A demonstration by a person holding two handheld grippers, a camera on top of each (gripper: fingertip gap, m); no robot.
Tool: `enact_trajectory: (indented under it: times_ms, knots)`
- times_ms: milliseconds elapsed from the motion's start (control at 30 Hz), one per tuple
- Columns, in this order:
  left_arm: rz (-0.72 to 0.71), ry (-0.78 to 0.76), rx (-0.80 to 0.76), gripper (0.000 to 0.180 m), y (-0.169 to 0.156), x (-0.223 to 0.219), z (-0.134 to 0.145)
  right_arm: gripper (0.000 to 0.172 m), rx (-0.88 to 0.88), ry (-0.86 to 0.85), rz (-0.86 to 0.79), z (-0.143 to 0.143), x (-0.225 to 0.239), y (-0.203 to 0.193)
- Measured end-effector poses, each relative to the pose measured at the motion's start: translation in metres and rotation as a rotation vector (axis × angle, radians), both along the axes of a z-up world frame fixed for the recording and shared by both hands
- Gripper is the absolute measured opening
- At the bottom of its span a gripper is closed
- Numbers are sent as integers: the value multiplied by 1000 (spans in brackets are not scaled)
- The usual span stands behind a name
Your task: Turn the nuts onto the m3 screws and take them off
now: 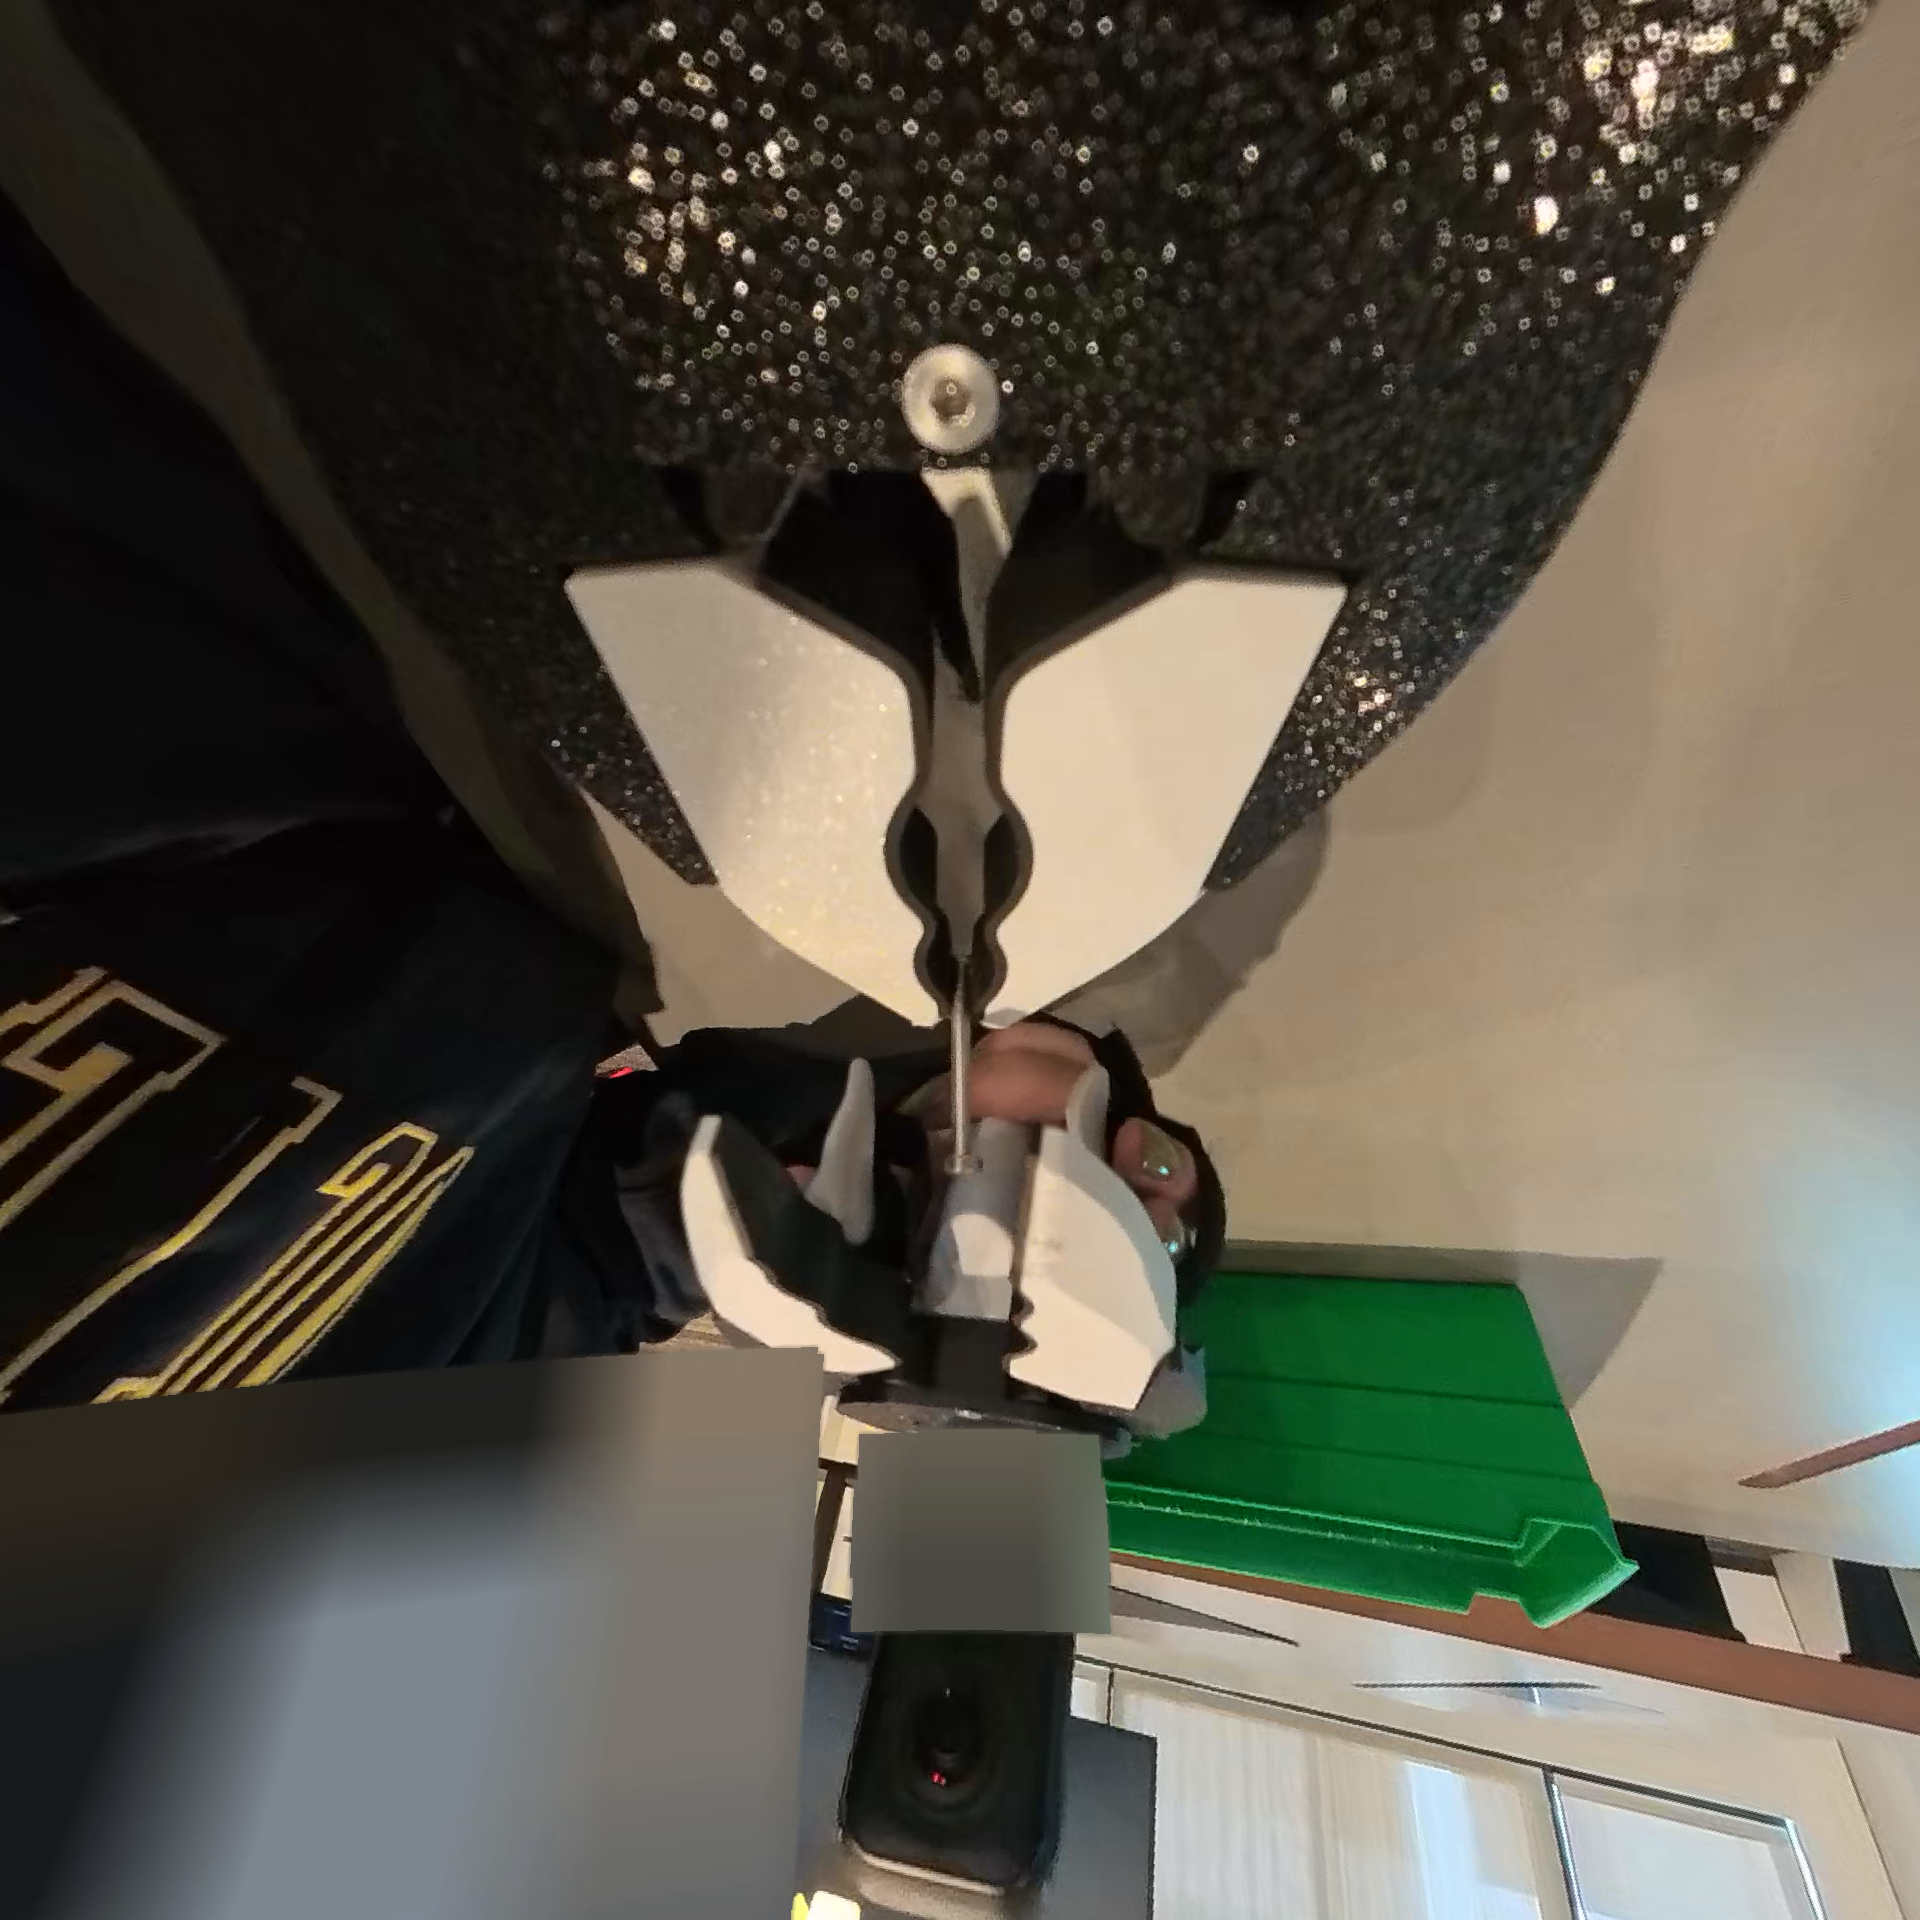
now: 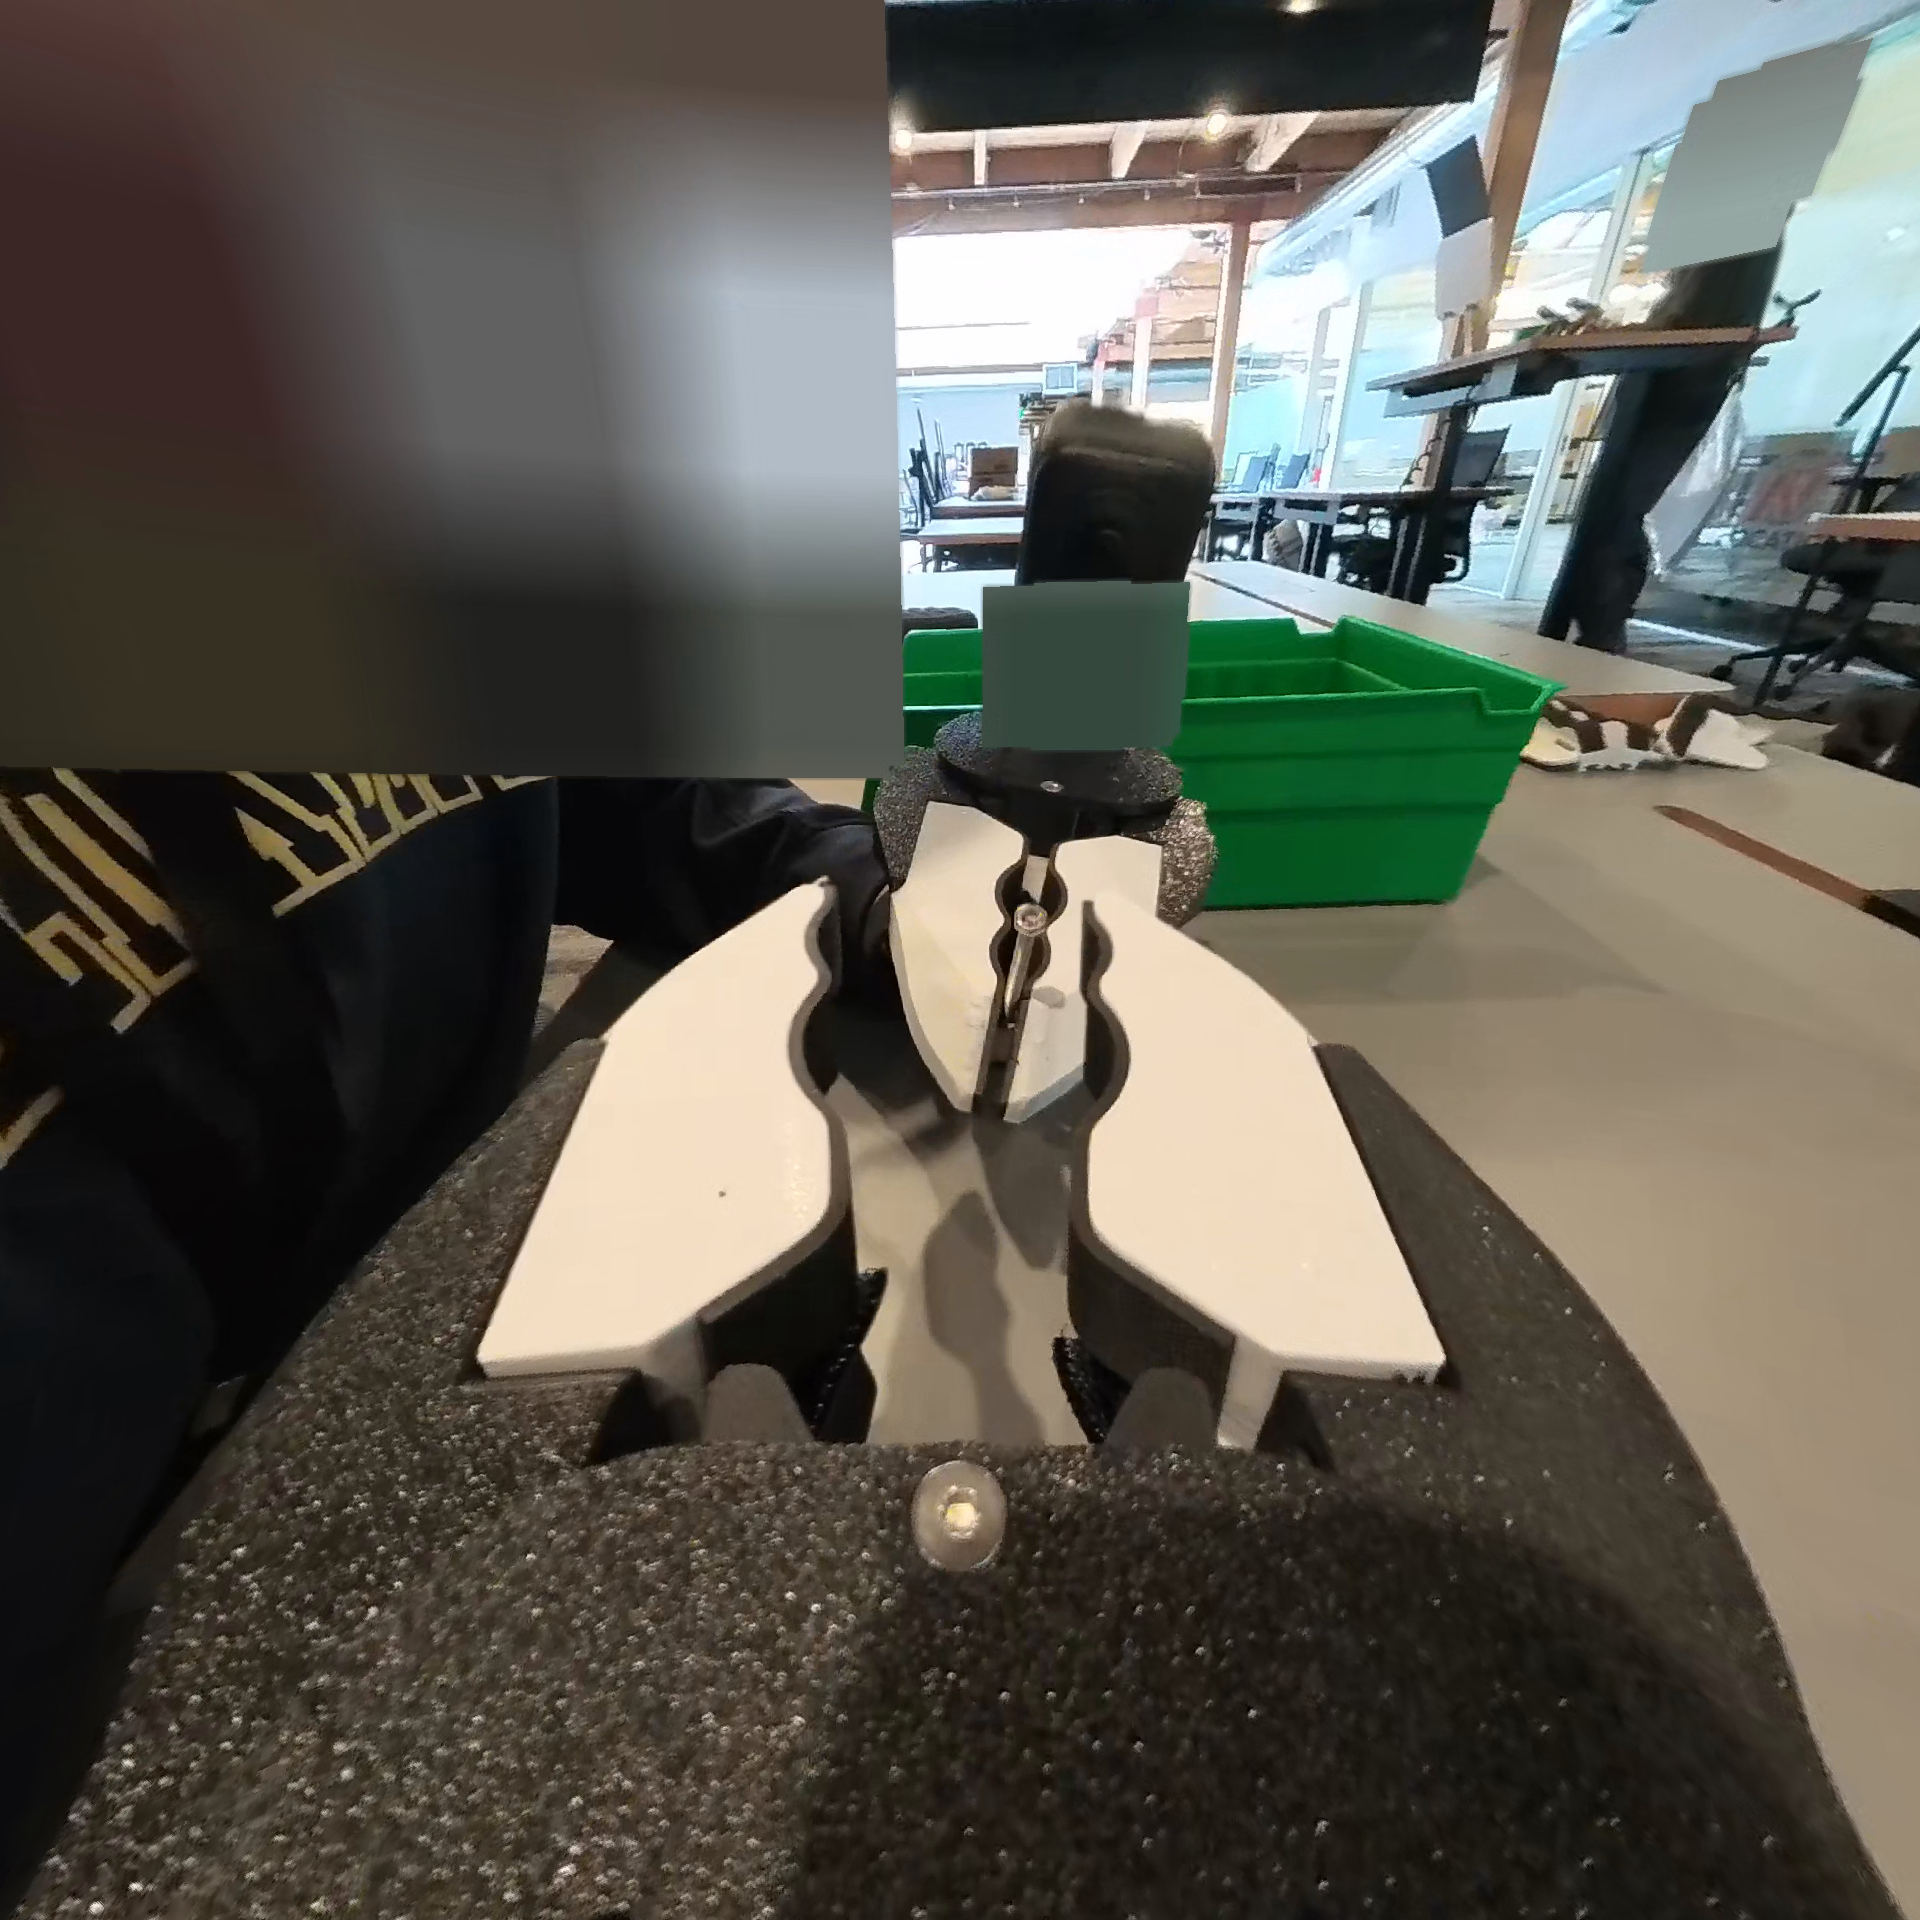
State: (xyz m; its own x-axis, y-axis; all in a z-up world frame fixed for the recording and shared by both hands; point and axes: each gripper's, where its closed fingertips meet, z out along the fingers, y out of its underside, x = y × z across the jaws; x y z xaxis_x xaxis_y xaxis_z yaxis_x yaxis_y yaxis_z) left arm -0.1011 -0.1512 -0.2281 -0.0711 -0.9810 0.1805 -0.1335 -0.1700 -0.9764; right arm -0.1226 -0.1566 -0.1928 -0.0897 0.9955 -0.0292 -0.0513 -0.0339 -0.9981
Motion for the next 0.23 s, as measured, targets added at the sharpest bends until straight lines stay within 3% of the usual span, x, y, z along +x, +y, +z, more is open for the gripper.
enact_trajectory:
  times_ms: [233]
  knots:
    - [-1,6,-1,2,0,0,-1,38,10,38,25,9,7,-3]
